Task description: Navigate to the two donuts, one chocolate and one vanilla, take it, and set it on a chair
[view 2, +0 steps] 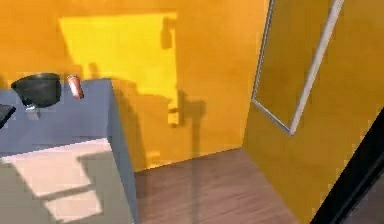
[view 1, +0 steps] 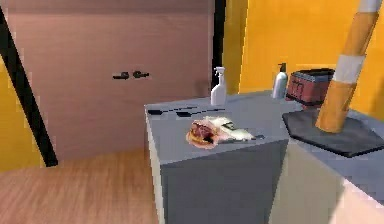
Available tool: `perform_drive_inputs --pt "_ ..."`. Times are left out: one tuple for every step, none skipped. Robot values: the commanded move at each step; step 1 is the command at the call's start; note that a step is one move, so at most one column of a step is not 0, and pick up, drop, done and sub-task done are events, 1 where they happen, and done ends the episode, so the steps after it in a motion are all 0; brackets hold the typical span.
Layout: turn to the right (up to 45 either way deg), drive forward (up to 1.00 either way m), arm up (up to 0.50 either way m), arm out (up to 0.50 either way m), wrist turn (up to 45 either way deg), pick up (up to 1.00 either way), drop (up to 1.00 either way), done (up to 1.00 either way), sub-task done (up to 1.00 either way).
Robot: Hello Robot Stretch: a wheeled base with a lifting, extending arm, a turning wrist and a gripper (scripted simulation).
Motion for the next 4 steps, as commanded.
perform_drive_inputs --pt "-45.0 0.00 0.00 0.00 0.0 0.00 0.00 0.00 0.00" --pt "-39.0 0.00 0.00 0.00 0.0 0.00 0.00 0.00 0.00" --pt "0.0 0.00 0.50 0.00 0.0 0.00 0.00 0.00 0.00" --pt "0.0 0.00 0.38 0.00 0.0 0.00 0.00 0.00 0.00"
